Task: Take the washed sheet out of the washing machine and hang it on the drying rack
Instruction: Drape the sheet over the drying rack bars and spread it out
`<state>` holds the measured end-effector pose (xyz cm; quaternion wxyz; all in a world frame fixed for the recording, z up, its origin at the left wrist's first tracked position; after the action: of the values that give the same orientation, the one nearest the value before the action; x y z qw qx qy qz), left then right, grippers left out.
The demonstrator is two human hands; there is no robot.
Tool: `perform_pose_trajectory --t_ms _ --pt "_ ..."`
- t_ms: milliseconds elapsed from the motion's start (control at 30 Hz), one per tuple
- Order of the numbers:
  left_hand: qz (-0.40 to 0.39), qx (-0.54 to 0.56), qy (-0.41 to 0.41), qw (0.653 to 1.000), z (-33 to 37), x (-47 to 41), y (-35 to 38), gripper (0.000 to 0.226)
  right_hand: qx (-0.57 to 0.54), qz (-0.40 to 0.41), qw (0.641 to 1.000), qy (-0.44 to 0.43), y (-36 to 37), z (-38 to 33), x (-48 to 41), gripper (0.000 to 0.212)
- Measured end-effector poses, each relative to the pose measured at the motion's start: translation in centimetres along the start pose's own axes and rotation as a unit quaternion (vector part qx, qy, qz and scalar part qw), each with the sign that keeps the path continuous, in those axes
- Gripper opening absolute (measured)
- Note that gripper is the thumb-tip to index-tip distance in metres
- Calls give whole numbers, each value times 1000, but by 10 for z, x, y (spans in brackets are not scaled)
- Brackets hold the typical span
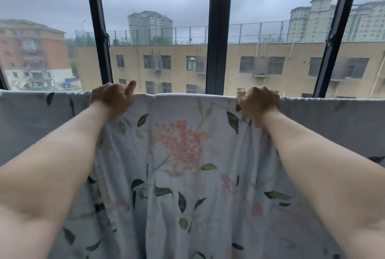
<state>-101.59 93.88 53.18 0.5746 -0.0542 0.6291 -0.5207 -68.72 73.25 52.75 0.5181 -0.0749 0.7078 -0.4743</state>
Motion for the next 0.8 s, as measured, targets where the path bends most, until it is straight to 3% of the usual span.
perform_pose_trajectory --t_ms 167,300,367,433,667,800 --pt "-18 -9 -35 999 0 -7 10 74 11 -31 998 53 -5 -8 0 48" --pt "17 46 67 997 48 0 20 59 20 57 997 -55 -14 -88 4 45" --pt "50 49 82 994 60 7 26 59 -12 46 992 -114 -10 -135 10 54" --pt "72 32 93 993 55 10 28 62 -20 24 993 -114 0 -158 13 65" --pt "54 -1 68 996 -32 -4 14 65 46 15 999 -23 4 -96 3 54" --pt "58 -4 72 996 -38 -10 18 64 70 11 997 -3 2 -77 0 46"
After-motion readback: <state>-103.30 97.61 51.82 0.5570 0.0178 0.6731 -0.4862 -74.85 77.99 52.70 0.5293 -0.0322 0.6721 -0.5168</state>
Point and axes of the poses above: each hand's wrist, its own x-axis away from the middle knuckle, its own y-axis out of the palm, z = x × y, the point moved 3 cm from there along -x, towards the middle knuckle, and after that the axes turned 9 degrees about x, right-handed, at the moved point
